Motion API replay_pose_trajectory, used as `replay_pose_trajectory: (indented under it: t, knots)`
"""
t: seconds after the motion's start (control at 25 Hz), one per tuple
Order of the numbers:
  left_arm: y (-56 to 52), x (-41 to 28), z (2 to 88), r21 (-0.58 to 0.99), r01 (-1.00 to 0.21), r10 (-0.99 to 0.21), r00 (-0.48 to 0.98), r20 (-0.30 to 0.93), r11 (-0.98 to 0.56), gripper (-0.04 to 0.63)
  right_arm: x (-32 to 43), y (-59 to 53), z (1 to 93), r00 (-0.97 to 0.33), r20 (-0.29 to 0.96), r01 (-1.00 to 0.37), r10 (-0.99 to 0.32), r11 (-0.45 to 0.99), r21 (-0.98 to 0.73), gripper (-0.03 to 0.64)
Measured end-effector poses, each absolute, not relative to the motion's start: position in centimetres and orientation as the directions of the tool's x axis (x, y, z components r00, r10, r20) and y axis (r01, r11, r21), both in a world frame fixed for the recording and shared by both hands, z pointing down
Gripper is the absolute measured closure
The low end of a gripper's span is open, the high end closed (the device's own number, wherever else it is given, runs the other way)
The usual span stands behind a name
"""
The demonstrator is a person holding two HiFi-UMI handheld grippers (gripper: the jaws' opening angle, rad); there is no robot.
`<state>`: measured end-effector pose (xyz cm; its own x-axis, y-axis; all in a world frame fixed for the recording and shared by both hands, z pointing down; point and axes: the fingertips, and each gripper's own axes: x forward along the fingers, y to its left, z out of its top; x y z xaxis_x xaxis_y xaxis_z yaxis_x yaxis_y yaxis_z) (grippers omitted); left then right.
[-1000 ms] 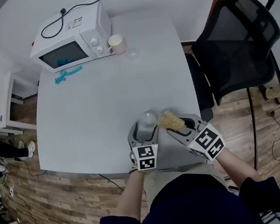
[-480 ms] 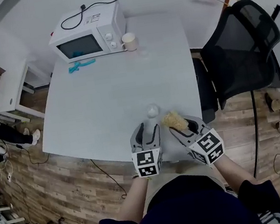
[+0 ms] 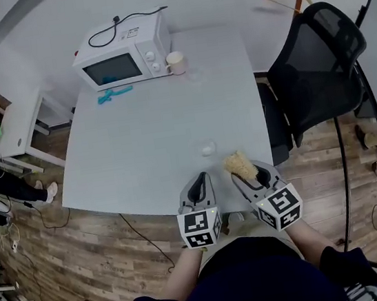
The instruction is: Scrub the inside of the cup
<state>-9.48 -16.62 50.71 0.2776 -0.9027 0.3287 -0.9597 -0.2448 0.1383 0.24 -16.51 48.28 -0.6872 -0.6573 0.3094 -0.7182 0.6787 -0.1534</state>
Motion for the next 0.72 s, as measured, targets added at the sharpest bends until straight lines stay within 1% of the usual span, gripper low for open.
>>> replay_pose_trajectory:
  t: [0.28, 0.72]
  knots:
    - [-12.6, -10.4, 49.6, 0.153, -0.944, -0.886, 0.327, 0.329, -0.292, 0.575, -0.6, -12.3, 47.4, -0.647, 0.287, -0.76, -0.706, 0.629, -0.167, 0.437]
    - [-6.7, -10.8, 49.1, 0.182, -0.92, -0.851, 0.392, 0.35, -0.348, 0.576, -1.6, -6.7, 46.4, -0.625, 0.261, -0.781, -0.736, 0.594, -0.193, 0.437]
